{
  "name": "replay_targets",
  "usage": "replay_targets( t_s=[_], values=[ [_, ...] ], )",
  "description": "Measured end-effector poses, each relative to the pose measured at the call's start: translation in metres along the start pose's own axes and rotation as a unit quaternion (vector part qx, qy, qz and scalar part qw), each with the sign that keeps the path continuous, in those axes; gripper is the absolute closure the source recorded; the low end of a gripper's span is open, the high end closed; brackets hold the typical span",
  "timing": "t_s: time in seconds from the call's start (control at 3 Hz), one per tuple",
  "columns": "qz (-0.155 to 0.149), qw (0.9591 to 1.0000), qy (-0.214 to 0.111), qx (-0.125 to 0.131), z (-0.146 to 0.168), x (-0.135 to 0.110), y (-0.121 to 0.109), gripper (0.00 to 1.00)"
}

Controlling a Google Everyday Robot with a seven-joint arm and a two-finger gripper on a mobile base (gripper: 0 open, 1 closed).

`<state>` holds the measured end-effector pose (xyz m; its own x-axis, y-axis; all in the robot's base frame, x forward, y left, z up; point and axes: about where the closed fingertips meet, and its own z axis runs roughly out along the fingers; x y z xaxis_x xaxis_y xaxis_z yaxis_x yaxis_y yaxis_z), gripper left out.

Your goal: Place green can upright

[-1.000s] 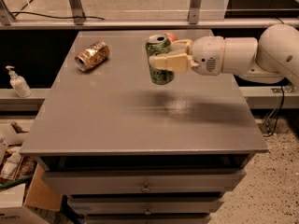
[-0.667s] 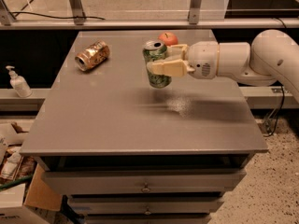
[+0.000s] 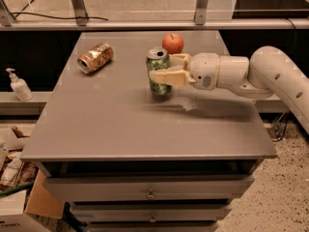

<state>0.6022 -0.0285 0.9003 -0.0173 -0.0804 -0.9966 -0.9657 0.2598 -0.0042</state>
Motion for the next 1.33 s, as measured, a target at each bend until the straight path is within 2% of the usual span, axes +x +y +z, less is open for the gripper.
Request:
replay_targets(
  t_s=[0.33,0.67,1.33],
  values=[
    [0.001,0.9999,-0.016,0.001,0.000,0.007,-0.002,1.00],
    [0.002,0.9997,-0.024,0.007,-0.004,0.010,-0.003,0.82],
    [0.011,0.9993,-0.030,0.017,-0.011,0.018,-0.005,0.36]
  ],
)
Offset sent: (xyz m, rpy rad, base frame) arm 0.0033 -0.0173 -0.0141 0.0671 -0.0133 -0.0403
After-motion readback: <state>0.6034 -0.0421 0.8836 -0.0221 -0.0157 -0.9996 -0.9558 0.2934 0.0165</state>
